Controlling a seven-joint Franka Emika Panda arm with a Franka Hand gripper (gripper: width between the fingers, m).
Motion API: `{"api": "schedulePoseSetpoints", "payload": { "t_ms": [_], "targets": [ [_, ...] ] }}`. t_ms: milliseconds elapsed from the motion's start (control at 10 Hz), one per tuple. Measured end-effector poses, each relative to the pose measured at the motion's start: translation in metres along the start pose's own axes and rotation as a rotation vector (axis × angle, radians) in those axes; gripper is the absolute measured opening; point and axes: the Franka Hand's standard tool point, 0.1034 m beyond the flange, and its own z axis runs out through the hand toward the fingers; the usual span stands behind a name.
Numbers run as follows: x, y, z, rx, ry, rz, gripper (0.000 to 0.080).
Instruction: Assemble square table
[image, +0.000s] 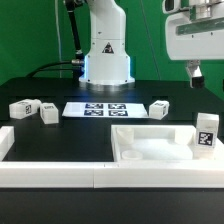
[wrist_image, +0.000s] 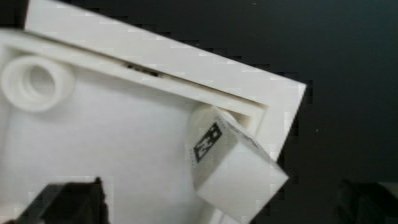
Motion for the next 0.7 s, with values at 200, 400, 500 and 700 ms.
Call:
{"api": "schedulePoseSetpoints", "payload": {
  "t_ms": [200, 400, 500, 700],
  "targets": [
    [0.001, 0.045, 0.012, -0.026, -0.005, -0.204, 0.0649],
    [0.009, 0.089, 0.009, -0.056, -0.034, -0.390, 0.0649],
    [0.007, 0.097, 0.012, -0.053, 0.002, -0.436, 0.0649],
    [-0.003, 0.100, 0.016, -0.055, 0.036, -0.622, 0.0649]
  ]
}}
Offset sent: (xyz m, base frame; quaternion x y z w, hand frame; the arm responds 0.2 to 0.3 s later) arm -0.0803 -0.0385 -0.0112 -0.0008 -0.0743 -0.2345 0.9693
